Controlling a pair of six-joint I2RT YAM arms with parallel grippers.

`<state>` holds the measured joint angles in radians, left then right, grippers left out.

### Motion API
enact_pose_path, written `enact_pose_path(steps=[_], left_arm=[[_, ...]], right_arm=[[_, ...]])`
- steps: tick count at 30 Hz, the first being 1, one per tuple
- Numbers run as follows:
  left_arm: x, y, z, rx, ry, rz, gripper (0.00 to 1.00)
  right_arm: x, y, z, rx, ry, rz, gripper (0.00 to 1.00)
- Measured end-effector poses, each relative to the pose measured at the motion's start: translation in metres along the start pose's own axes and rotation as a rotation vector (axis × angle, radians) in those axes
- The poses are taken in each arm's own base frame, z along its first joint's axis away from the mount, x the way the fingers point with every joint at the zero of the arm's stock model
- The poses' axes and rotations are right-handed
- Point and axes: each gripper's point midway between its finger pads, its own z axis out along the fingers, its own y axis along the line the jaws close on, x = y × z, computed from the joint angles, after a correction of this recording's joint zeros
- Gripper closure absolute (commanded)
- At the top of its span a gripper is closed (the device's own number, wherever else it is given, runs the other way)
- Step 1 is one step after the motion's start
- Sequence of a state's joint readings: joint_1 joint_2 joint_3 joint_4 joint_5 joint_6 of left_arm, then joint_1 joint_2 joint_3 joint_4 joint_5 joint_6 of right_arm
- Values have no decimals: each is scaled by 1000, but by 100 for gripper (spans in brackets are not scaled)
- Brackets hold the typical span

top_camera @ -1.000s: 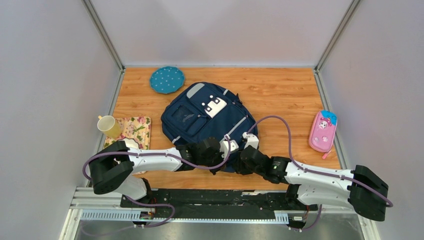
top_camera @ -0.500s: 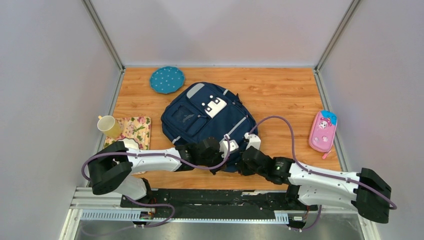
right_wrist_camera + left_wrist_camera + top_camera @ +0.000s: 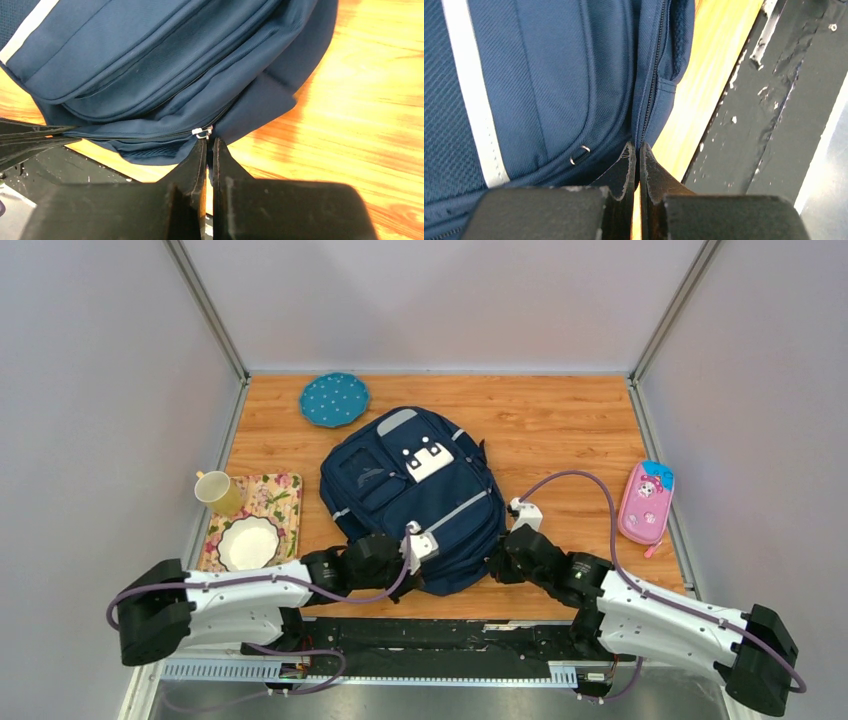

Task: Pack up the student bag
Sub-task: Zip the student bag at the center of the board.

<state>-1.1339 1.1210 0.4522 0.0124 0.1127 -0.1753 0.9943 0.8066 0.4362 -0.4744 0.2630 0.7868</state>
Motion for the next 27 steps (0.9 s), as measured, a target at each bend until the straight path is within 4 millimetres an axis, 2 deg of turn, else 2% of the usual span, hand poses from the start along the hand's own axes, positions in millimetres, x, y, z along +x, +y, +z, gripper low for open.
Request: enact_pose_path(steps=[2, 3, 5, 6, 9, 11, 13, 17, 20, 23, 27], left_arm=[[7, 4, -11, -24, -18, -12, 100], [9, 5, -16, -36, -29, -21, 86], [13, 9, -27, -63, -56, -40, 65], [15, 11, -34, -81, -65, -53, 51], [22, 17, -50, -124, -63, -78, 38], [21, 18, -56, -138, -57, -82, 35], [10, 16, -59, -133, -61, -79, 33], [-39, 3, -55, -74, -119, -43, 30], [-69, -9, -38, -13, -133, -5, 28], [-77, -15, -11, 36, -89, 27, 28], [-68, -20, 19, 82, -14, 49, 28]], right_arm=[[-1, 0, 1, -4, 4, 4, 100], [-1, 1, 1, -7, 6, 7, 100], [-1, 5, 1, -34, 9, 12, 100], [1, 7, 1, -44, 13, 12, 100], [5, -1, 4, -32, 21, 18, 100], [8, -3, 5, -34, 29, 21, 100], [8, -1, 5, -40, 29, 20, 100], [9, 0, 5, -45, 30, 14, 100], [9, 0, 4, -49, 30, 11, 100], [9, 0, 4, -54, 28, 12, 100], [8, 1, 3, -60, 23, 14, 100]])
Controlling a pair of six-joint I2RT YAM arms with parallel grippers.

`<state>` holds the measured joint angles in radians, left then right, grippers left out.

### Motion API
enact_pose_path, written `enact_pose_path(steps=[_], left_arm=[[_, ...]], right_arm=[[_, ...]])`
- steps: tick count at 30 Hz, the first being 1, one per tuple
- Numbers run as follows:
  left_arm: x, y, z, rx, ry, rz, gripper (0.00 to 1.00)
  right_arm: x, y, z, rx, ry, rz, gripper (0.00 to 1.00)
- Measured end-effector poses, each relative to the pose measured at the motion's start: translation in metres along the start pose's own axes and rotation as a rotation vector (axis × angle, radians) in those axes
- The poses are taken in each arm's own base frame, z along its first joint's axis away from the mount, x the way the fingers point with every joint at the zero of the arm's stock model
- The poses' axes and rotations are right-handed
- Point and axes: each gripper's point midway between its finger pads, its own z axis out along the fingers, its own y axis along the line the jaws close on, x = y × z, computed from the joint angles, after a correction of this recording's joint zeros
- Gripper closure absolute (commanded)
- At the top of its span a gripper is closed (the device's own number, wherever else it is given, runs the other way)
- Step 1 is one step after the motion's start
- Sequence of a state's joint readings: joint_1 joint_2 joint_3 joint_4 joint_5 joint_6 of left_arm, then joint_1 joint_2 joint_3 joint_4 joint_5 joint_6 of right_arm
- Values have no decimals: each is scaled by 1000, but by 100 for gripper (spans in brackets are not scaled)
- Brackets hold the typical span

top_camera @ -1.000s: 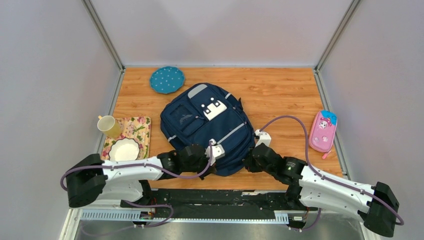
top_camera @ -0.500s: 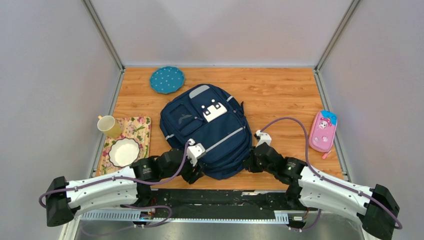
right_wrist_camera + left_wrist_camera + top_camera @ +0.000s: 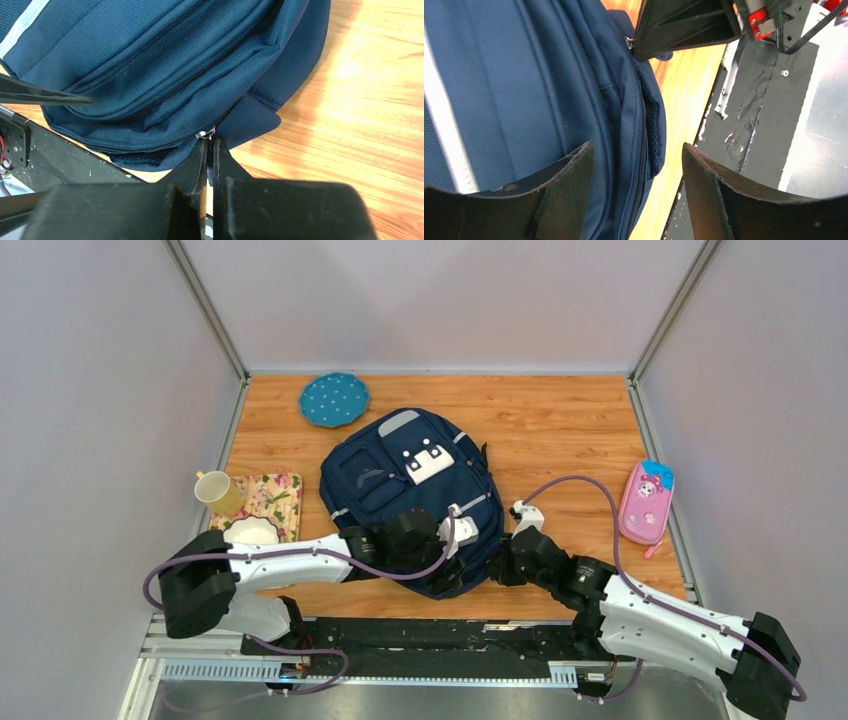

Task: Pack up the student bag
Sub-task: Zip the student bag at the center of the board.

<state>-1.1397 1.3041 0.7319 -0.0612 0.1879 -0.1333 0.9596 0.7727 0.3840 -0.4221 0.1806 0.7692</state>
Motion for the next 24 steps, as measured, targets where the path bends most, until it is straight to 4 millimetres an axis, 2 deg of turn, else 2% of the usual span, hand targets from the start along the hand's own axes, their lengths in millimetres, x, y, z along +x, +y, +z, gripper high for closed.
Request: enact_pose_path(steps=[5, 8, 9, 11, 12, 14, 19, 24], left_arm=[[16, -4, 21, 34, 51, 8, 28], [21, -3, 31, 28, 74, 8, 52], [22, 0, 34, 16, 79, 13, 66], [22, 4, 40, -7, 88, 17, 80], [22, 5, 43, -12, 91, 16, 90], [25, 1, 46, -2, 102, 18, 99], [31, -6, 42, -3, 90, 32, 100], [45, -7, 14, -28, 23, 23, 100]], right_arm=[[0, 0, -2, -10, -7, 2, 100], [0, 0, -3, -15, -8, 3, 100], [1, 0, -4, -16, -7, 3, 100], [2, -2, -4, -10, -3, 2, 100], [3, -3, -5, -3, 1, 1, 100], [4, -6, -5, 8, 2, 3, 100], [5, -9, -3, 31, 3, 18, 100], [6, 2, -4, -11, 11, 52, 100]])
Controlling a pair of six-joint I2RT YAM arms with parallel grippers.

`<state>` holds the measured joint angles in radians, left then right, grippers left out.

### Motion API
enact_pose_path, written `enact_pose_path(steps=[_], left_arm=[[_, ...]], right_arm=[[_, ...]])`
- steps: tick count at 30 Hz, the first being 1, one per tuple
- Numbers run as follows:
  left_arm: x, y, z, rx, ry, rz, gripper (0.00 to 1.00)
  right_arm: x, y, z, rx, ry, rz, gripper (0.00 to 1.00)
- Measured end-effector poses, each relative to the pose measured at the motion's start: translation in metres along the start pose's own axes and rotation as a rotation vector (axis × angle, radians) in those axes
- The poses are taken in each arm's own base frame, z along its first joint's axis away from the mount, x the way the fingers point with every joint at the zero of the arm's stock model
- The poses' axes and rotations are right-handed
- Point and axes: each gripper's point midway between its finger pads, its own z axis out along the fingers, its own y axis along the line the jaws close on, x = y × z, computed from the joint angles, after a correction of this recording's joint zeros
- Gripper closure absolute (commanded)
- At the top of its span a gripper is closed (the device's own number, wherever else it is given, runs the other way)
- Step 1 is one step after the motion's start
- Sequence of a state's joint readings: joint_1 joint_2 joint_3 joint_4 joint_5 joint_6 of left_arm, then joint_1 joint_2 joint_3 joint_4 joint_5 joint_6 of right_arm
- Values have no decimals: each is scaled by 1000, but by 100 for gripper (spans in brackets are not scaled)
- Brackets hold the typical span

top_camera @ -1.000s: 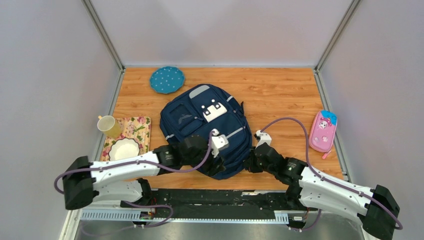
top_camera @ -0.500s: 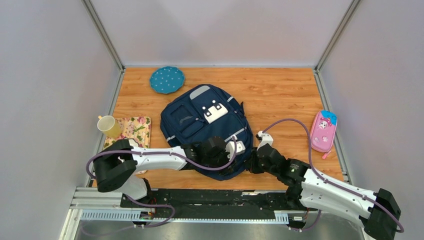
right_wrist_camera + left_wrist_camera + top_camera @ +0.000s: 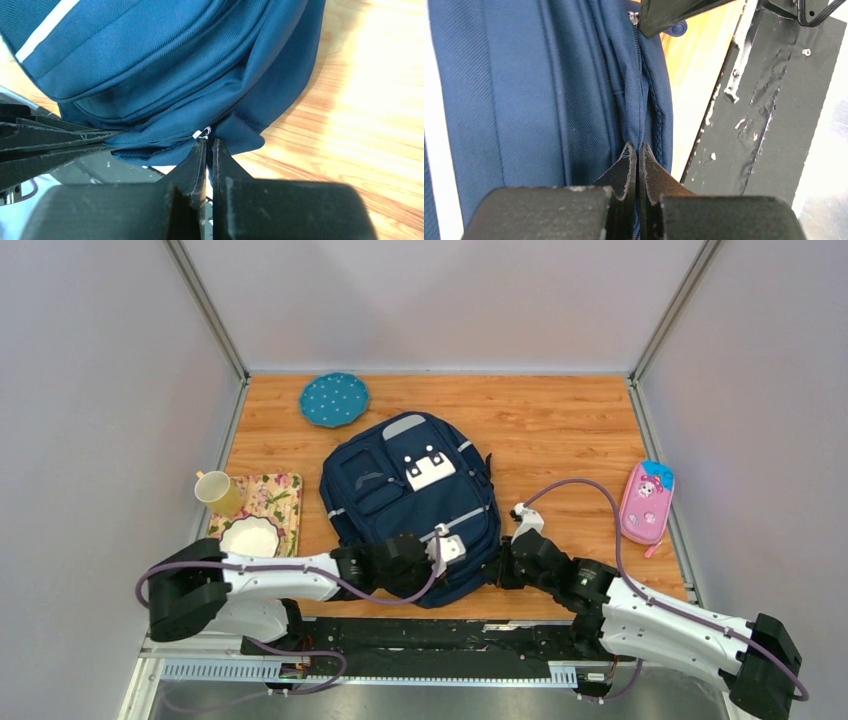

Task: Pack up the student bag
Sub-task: Zip the student bag at the center of the board.

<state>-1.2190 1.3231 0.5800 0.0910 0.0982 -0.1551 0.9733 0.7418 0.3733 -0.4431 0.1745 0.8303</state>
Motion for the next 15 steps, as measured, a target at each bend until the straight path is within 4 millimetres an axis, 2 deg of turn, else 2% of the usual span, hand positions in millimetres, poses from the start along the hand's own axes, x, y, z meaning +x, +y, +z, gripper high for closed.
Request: enact_pose_path(steps=[5, 10, 15], left_arm=[[15, 4, -33, -39, -60, -43, 100], [47, 10, -59, -87, -63, -133, 100], [58, 14, -73, -126, -107, -223, 98]], right_arm=[[-6, 13, 0, -49, -17, 24, 100], [-15, -4, 5, 33, -55, 31, 100], [-15, -5, 6, 36, -55, 23, 100]])
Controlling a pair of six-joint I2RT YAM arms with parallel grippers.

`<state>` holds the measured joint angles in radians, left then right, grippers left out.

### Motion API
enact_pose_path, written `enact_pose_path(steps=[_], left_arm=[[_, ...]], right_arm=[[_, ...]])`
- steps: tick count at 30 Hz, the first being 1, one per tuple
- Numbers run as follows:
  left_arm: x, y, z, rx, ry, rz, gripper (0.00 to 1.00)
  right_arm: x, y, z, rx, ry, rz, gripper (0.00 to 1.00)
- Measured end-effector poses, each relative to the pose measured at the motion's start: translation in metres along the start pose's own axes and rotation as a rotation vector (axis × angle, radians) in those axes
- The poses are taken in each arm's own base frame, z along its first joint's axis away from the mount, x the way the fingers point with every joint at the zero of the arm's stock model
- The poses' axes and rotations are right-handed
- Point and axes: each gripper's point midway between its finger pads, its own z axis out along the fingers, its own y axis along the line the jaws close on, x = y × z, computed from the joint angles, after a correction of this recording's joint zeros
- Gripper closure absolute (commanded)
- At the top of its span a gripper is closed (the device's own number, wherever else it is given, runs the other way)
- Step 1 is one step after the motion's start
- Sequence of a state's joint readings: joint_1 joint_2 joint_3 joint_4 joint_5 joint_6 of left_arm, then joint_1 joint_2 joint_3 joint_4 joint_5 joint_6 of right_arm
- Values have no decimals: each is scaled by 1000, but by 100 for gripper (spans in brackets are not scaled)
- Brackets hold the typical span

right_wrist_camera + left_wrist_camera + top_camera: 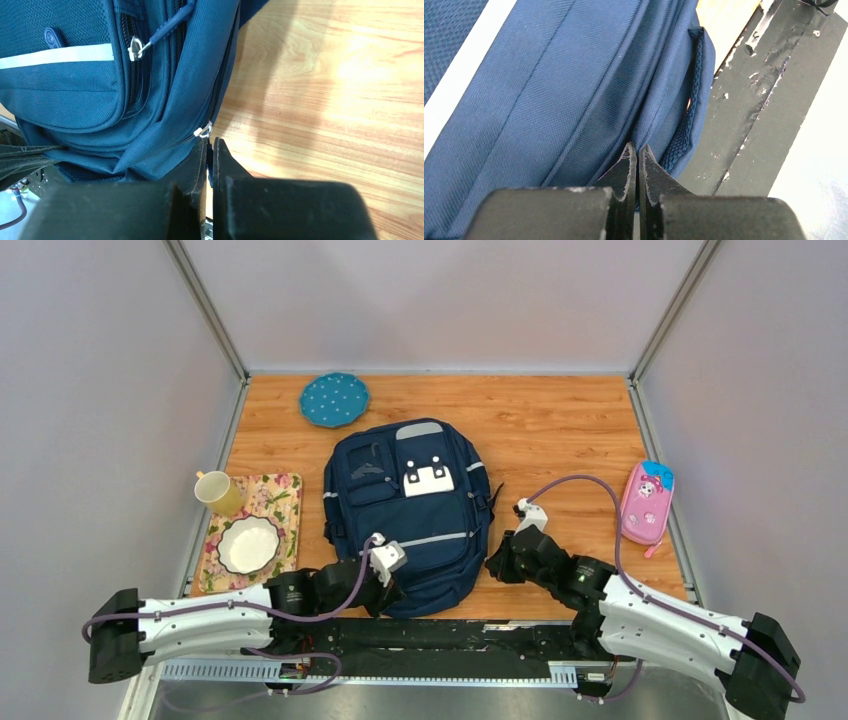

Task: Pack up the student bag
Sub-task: Zip the student bag at the center of the board.

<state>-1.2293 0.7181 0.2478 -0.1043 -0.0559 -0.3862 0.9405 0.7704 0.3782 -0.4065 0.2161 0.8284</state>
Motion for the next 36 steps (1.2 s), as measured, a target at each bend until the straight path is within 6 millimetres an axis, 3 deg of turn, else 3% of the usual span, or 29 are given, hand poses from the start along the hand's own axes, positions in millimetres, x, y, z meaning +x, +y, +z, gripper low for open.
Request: enact_pose_path(steps=[3, 5, 6, 9, 12, 14, 16, 19, 23, 29, 36], left_arm=[[4, 5, -6, -24, -12, -39, 79], [4, 8, -9, -41, -17, -55, 76], [4, 9, -10, -52, -13, -59, 65], [-2, 10, -15, -71, 3, -56, 53], [-24, 6, -18, -88, -3, -41, 48], [-52, -2, -17, -81, -23, -13, 46], [-77, -11, -11, -65, -46, 16, 46], [-98, -24, 5, -36, -35, 61, 43], [-100, -33, 33, -10, 31, 104, 39], [-92, -26, 66, -68, 106, 155, 35], [-112, -24, 91, -183, 93, 293, 35]], right_arm=[[2, 3, 0, -20, 10, -10, 100], [4, 6, 0, -39, 21, -21, 100], [4, 6, 0, -43, 24, -26, 100], [6, 5, 1, -42, 38, -37, 100], [9, 4, 3, -47, 49, -49, 100], [10, 4, 4, -52, 52, -54, 100], [10, 4, 3, -56, 52, -59, 100], [9, 5, 2, -67, 45, -62, 100], [9, 6, 0, -81, 36, -59, 100], [6, 8, -5, -101, 17, -54, 100], [6, 6, -9, -102, 15, -53, 100]])
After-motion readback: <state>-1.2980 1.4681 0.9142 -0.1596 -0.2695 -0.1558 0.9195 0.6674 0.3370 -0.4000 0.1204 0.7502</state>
